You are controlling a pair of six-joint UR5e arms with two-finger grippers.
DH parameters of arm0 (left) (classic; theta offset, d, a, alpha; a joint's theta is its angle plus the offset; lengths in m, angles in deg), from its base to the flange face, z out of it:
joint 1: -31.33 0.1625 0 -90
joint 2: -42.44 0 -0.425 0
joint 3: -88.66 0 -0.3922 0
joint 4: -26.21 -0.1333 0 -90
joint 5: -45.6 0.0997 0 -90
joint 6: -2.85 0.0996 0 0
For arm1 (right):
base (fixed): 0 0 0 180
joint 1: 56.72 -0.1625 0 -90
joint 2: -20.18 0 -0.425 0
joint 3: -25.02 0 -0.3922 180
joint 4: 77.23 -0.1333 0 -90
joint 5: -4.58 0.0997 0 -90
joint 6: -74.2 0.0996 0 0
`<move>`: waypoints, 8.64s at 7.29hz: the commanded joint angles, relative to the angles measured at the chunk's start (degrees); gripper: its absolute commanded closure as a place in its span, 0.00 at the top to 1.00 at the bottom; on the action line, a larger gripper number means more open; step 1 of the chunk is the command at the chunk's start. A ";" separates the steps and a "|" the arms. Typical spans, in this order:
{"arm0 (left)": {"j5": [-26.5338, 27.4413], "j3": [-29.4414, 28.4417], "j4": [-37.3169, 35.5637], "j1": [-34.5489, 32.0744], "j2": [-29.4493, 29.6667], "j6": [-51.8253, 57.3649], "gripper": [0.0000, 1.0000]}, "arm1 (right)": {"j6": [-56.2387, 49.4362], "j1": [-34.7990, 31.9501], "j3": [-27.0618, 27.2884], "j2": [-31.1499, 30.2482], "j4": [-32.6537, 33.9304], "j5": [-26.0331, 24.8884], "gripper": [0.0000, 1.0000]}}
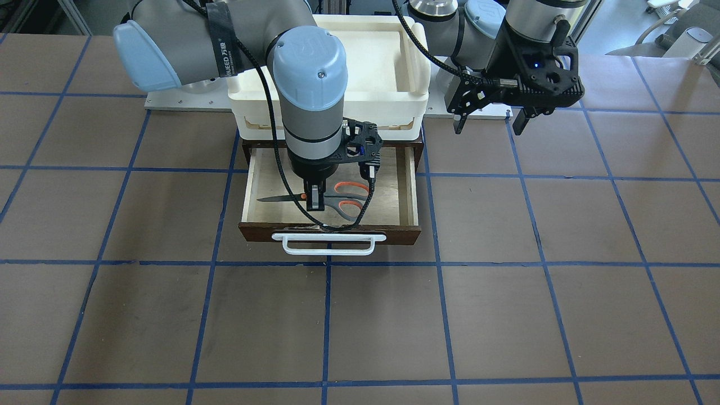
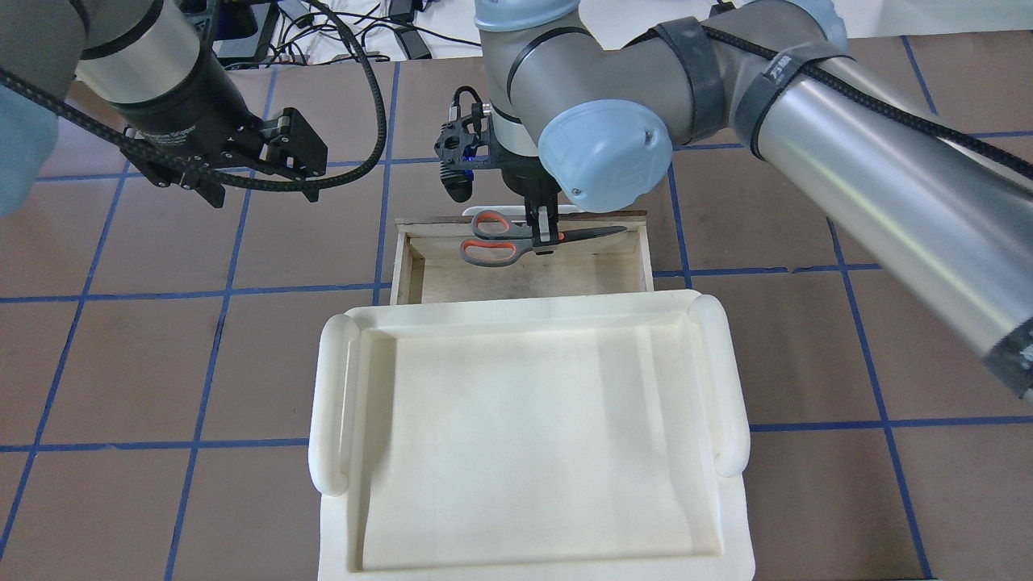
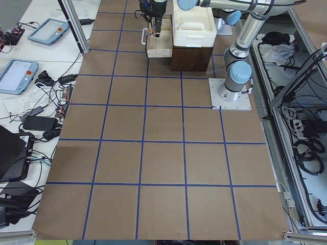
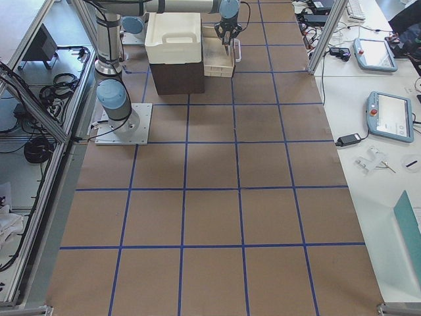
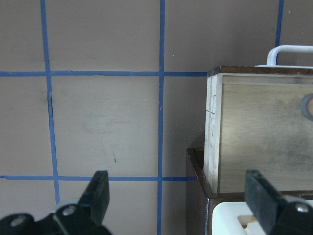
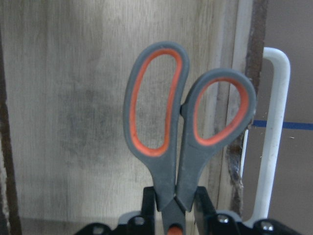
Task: Put scissors in drawer and close it
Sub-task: 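Lower the scissors into the drawer and open the right gripper, then raise the right gripper out of the drawer while the left arm moves forward, then move the left gripper above the drawer's white handle, then push the drawer closed toward the robot's far side with the left gripper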
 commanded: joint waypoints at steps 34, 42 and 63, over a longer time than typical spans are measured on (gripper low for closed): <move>-8.77 -21.00 -13.80 -10.98 38.36 -1.07 1.00 | 74.44 21.57 4.42 -15.11 -3.19 0.93 1.00; -5.78 -21.01 -7.39 -13.71 41.90 -0.99 1.00 | 74.09 22.63 4.78 -16.69 -3.80 0.58 1.00; -6.57 -0.71 -3.08 -14.24 26.43 0.42 1.00 | 73.38 22.63 6.71 -18.01 -4.15 -3.55 1.00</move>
